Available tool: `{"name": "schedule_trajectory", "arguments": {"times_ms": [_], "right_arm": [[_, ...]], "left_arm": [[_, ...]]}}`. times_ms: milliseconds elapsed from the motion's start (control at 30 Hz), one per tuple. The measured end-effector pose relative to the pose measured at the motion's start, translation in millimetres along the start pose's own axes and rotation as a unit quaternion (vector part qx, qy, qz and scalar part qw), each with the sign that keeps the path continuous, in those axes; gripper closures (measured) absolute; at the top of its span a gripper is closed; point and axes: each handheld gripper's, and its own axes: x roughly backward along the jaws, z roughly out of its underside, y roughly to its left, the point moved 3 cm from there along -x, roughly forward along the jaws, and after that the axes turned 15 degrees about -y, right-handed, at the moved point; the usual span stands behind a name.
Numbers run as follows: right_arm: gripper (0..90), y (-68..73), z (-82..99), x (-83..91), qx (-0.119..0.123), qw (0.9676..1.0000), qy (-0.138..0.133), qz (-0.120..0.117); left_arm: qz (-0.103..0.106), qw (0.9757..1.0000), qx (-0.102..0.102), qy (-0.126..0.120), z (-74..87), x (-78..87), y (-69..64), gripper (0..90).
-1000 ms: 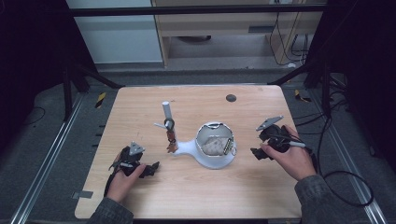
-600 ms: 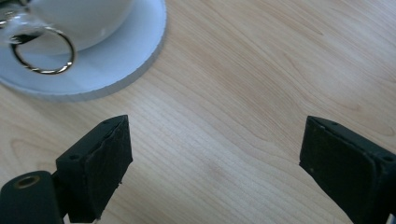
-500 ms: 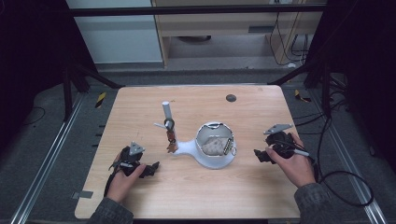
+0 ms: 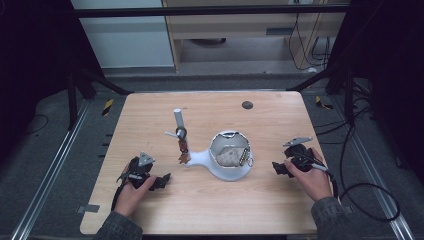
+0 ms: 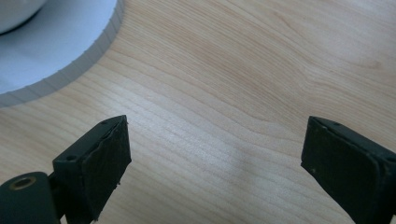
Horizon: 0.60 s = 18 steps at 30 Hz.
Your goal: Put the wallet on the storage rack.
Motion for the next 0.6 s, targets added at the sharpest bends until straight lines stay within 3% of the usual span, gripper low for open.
{"name": "schedule_trajectory", "arguments": {"times_ms": [233,600], "right_arm": [[8.5,-7.7,8.3,-13.1,-0.03,0.9995,0.001,0.008],[4.7,-7.0,11.4,-26.0,-0.066,0.9976,-0.022,0.007]], "left_arm": [[0.0,1.0,0.001,0.0,0.0,-0.1,-0.1,0.0],[0.0,1.0,0.001,0.0,0.0,-0.1,-0.1,0.0]]}}
